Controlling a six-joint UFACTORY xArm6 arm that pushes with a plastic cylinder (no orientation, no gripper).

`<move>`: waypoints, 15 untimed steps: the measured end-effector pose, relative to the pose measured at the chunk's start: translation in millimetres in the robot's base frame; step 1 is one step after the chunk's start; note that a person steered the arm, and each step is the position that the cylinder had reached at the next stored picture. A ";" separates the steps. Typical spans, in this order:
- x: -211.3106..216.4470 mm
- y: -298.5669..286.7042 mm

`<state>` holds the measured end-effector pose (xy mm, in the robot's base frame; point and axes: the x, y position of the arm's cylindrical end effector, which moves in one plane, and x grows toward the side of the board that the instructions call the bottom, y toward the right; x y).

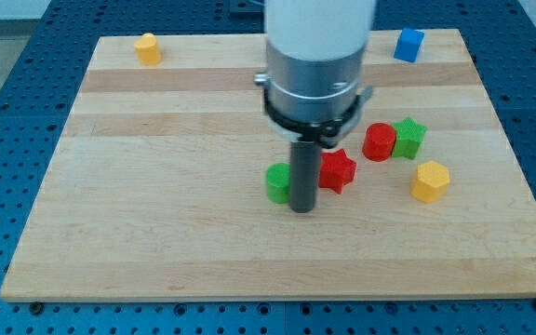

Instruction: Slide the green circle towards center left

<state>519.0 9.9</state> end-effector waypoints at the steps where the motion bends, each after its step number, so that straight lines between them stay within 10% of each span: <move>1: -9.8 -10.9; 6: -91.4 -83.8; 15: -108.4 -148.1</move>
<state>410.6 -138.1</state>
